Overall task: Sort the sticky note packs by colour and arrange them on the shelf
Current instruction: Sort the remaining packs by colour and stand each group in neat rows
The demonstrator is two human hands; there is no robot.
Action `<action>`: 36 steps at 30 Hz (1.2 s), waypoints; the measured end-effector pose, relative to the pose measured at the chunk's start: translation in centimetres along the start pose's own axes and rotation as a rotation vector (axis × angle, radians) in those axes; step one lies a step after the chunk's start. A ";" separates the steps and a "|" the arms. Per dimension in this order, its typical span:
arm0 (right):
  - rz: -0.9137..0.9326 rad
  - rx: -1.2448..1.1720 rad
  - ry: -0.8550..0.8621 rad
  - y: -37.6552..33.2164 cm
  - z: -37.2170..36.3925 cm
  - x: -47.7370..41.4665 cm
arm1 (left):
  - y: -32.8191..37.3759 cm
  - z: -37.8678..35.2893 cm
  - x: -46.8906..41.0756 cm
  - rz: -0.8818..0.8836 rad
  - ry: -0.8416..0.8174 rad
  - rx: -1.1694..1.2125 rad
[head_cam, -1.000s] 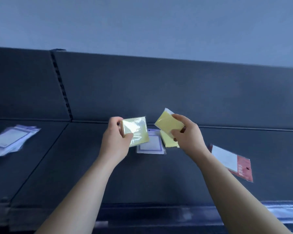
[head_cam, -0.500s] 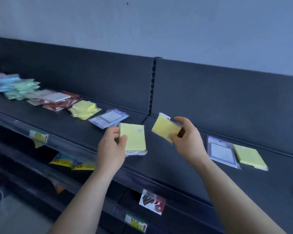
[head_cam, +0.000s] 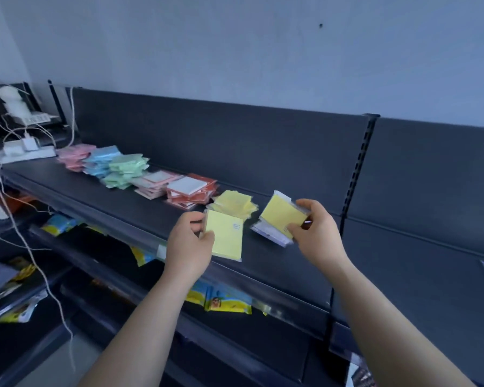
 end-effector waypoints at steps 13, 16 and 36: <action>-0.055 0.038 0.044 2.1 -3.1 -6.7 | 3.3 -4.1 -12.4 -0.033 -0.020 0.006; -0.065 0.021 0.015 2.7 -3.6 -8.6 | 3.8 -5.9 -14.1 -0.022 -0.016 -0.023; -0.051 0.192 -0.279 2.9 -12.1 -12.6 | 3.9 -5.1 -13.6 -0.341 0.092 -0.429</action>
Point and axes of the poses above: each hand's wrist, its own x-axis away from the middle knuckle, its own z-axis out of the back of the hand, y = z × x, the point moved 8 cm from there along -x, towards the middle knuckle, and after that the axes turned 15 degrees about z, right-handed, at the moved point
